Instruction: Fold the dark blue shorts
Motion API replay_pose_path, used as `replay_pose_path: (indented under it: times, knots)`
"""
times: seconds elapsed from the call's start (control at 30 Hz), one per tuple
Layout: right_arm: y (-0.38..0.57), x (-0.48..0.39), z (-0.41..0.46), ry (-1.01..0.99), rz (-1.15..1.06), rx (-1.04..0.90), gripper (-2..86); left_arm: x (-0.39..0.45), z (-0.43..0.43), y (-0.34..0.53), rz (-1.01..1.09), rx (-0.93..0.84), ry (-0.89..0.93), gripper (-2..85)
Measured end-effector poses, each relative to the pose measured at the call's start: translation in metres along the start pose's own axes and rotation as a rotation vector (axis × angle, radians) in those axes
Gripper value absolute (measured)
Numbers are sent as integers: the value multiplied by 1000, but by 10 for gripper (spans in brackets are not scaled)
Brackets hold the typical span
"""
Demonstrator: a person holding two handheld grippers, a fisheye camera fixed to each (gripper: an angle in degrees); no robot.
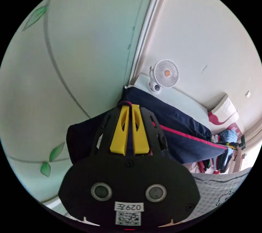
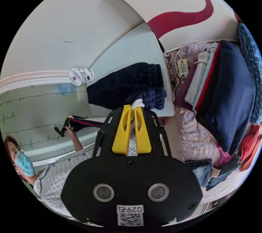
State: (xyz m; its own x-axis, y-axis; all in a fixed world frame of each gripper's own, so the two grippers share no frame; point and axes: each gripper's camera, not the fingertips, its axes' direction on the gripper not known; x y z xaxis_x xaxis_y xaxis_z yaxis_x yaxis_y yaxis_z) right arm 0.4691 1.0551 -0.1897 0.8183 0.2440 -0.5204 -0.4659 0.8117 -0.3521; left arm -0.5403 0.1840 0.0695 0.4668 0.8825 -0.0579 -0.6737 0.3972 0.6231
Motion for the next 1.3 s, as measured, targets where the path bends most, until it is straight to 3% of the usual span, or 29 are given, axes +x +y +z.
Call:
replay_pose_path:
  times: [0.1,0.23,0.3,0.4,0.5,0.67,0.77,0.9,1.07,1.2,1.3]
  knots:
    - [-75,3,45,30,53,-60,6,72,78,-119,152,-117,-121,-8]
    - [-164,27,133,11,112,-174,11,118,240,-225,170,-527,-143,5]
    - [-166,25,134,-46,104,-14,14,122,273,-242,144,-579,-33,14]
    - [-139,13,126,46,43,255,3,110,285,-261,74,-473,151,32]
    - [-109,5,156,91,12,260,-1,96,287,-278,35,-404,355,38]
    - [-98,-20,258,165,-13,147,-4,118,297,-311,71,-375,321,39]
    - [-122,-46,340,323,-84,54,-4,145,310,-323,102,-377,276,40]
    - [-156,-55,468,769,-212,-267,-5,182,326,-337,181,-387,155,15]
    - [-175,-7,498,674,-145,-213,-5,211,322,-352,237,-370,90,-8]
    - [-204,39,532,883,-101,-264,-5,222,306,-355,189,-324,-26,-9]
    - [-223,57,567,746,-141,-292,-5,229,300,-345,171,-334,-62,-7]
